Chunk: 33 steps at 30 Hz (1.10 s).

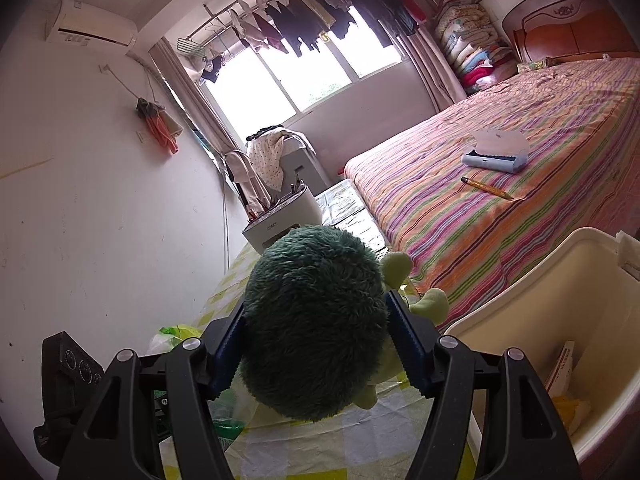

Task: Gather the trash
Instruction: 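Carry the plastic bag and green plush toy with both tools over the cream bin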

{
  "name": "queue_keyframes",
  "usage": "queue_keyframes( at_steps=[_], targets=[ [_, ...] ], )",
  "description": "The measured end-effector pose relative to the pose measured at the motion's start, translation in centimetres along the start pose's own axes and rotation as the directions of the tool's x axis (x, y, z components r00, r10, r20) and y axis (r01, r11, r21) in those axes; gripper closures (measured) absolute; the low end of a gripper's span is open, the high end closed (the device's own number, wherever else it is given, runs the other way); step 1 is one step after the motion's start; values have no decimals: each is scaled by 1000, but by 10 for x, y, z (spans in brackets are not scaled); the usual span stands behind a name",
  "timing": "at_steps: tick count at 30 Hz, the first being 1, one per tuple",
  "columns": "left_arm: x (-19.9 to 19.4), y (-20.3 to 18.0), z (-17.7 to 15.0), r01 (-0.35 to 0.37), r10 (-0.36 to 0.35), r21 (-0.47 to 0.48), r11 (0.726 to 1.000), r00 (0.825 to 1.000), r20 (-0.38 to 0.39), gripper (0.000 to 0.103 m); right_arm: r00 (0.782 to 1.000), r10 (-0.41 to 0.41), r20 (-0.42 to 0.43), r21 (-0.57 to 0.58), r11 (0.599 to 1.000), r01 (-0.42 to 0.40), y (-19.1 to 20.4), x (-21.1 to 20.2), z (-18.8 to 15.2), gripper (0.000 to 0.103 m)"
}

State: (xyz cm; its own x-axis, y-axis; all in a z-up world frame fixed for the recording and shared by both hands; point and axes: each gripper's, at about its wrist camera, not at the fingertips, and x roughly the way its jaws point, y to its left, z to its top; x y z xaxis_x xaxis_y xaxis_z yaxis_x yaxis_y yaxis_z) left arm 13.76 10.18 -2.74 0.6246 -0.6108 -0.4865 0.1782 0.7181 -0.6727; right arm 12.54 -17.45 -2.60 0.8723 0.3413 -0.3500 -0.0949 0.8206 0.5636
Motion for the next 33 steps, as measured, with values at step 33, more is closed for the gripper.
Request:
queue_keyframes(
  at_steps=[33],
  targets=[
    [81, -72, -43, 13, 10, 139, 990, 987, -162, 92, 966, -167, 196, 210, 970, 125, -74, -78, 10, 37]
  ],
)
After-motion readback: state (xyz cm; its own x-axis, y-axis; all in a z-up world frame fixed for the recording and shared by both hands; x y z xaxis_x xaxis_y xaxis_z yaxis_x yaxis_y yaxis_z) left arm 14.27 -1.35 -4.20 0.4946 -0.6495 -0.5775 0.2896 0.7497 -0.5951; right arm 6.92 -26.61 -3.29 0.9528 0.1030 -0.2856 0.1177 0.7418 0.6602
